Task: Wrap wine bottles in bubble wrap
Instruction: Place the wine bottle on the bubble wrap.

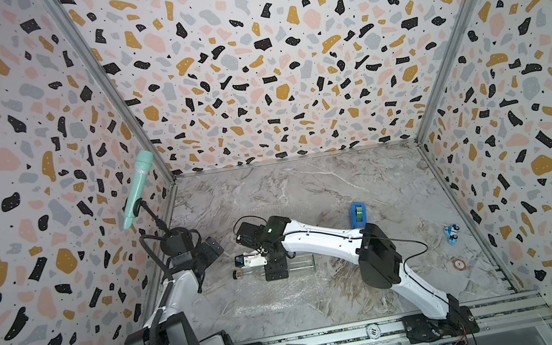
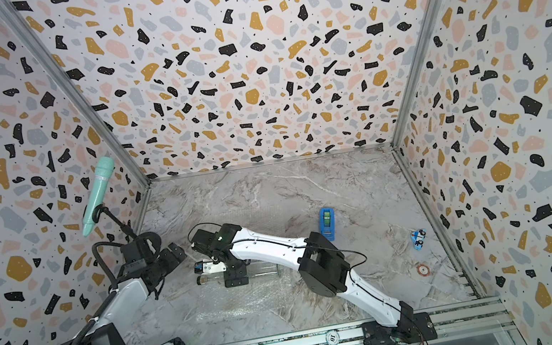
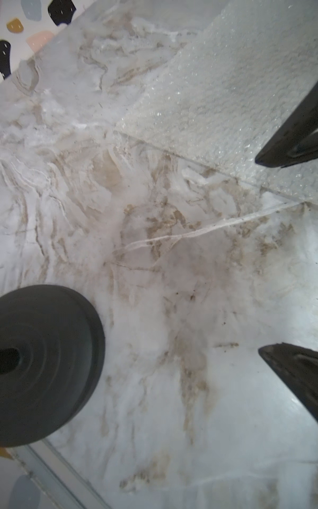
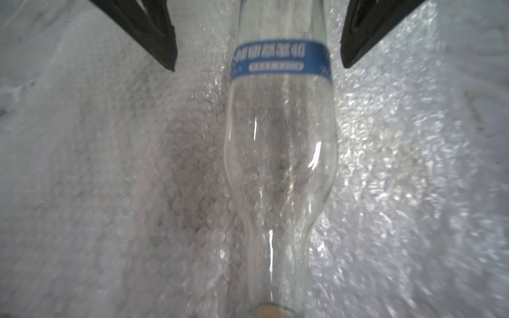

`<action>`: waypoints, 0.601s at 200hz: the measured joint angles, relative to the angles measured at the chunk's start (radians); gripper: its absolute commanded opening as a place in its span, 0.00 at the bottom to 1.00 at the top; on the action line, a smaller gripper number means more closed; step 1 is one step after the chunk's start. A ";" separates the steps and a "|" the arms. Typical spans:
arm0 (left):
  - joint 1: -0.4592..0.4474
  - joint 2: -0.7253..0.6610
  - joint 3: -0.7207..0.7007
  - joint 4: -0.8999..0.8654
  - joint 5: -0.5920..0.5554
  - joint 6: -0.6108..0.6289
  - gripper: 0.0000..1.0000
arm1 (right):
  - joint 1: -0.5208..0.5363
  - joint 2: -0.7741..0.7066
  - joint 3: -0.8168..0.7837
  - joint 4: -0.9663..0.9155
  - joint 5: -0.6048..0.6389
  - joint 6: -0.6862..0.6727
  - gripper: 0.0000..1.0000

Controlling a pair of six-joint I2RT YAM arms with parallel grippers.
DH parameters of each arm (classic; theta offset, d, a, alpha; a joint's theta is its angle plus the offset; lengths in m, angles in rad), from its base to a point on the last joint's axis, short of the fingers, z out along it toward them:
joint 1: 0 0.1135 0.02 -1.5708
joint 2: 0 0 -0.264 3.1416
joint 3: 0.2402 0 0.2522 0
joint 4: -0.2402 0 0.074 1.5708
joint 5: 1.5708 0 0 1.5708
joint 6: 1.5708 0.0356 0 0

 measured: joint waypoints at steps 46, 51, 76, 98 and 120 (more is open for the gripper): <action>-0.121 -0.036 0.125 -0.082 0.021 0.112 0.84 | 0.012 -0.484 -0.546 0.291 -0.056 -0.009 0.88; -0.154 -0.040 0.139 -0.089 0.021 0.125 0.83 | 0.018 -0.546 -0.625 0.324 -0.061 -0.010 0.87; -0.294 -0.042 0.169 -0.116 0.035 0.160 0.67 | 0.098 -0.731 -0.927 0.478 -0.078 -0.003 0.77; -0.396 -0.023 0.171 -0.128 0.064 0.163 0.57 | 0.164 -0.731 -1.080 0.578 -0.108 0.039 0.68; -0.486 0.011 0.180 -0.129 0.076 0.153 0.52 | 0.169 -0.684 -1.186 0.677 -0.113 0.085 0.65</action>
